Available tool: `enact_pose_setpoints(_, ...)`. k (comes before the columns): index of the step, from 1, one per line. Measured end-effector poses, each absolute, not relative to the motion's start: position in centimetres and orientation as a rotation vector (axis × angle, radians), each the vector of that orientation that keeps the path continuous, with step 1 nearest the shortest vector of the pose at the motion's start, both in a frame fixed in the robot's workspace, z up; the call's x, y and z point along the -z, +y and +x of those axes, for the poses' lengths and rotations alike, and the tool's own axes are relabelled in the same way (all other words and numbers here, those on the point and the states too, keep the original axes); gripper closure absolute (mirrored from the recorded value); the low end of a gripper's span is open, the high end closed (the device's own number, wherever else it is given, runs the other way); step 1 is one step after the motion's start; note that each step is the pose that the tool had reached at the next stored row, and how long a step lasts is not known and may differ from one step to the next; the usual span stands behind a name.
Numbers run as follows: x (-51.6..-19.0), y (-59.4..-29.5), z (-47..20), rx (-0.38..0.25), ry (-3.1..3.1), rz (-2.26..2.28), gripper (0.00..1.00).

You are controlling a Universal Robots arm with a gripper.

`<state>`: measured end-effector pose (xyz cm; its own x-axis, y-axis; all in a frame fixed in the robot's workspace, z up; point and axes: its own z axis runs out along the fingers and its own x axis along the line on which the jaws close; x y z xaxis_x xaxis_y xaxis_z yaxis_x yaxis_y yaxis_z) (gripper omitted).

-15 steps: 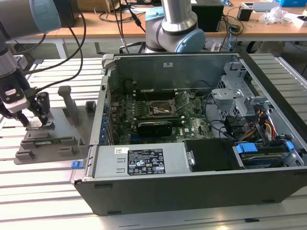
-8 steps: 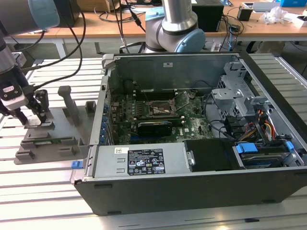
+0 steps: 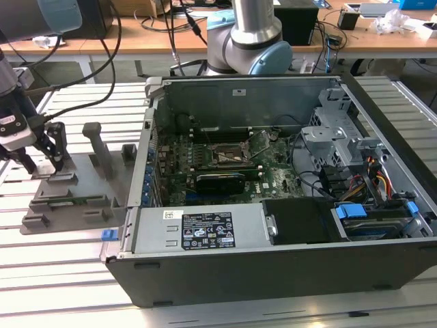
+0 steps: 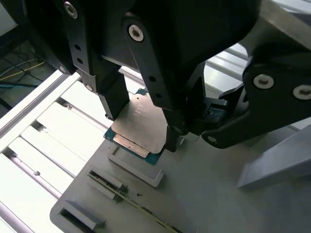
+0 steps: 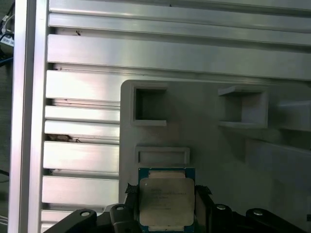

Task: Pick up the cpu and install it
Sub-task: 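Pick up the cpu and move it towards the insertion slot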

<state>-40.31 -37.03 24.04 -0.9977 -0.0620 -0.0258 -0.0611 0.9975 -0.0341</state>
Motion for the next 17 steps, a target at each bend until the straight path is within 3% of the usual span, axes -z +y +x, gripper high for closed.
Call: enact_pose_setpoints(17,-26.3,-37.0,-40.3,0.052,3.113,-0.096,0.45)
